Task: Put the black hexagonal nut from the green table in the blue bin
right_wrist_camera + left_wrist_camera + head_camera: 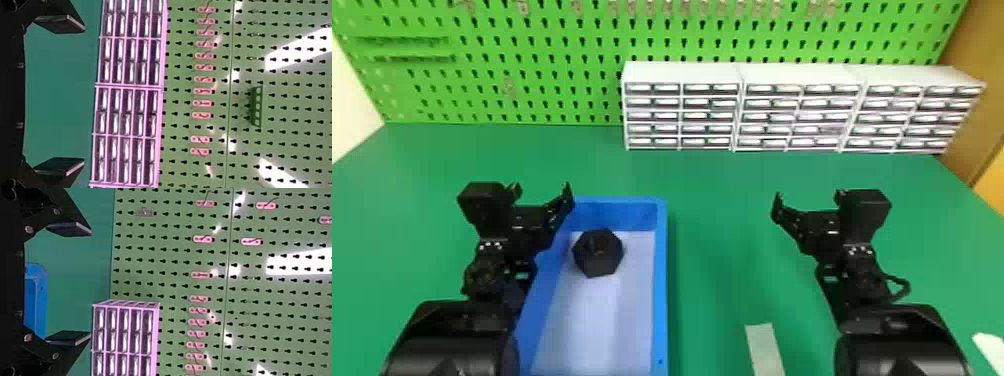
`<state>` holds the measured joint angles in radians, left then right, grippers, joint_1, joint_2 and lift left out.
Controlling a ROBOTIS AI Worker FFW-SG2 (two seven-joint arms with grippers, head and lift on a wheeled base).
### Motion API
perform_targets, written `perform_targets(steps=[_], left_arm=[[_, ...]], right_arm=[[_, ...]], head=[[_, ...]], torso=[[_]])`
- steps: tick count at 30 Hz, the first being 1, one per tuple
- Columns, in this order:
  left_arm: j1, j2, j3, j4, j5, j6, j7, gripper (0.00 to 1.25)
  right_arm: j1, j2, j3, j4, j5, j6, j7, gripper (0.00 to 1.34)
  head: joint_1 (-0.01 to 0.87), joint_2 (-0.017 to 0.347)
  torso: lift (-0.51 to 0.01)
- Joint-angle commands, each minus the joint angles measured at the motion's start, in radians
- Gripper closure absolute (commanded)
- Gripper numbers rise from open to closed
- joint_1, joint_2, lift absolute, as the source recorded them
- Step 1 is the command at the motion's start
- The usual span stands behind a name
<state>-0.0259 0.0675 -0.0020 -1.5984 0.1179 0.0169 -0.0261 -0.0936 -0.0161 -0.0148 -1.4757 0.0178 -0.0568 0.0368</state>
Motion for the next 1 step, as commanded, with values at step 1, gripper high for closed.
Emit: perform_targets(steps=[1], left_arm=[[-0.002,0.000,-0.003,0.000,-0.003,0.000,0.000,0.34]], right_arm=[[-0.001,-0.001,0.004,0.000,-0.001,0.000,0.000,0.11]], head=[[0.686,0.051]], torso=[[-0.096]])
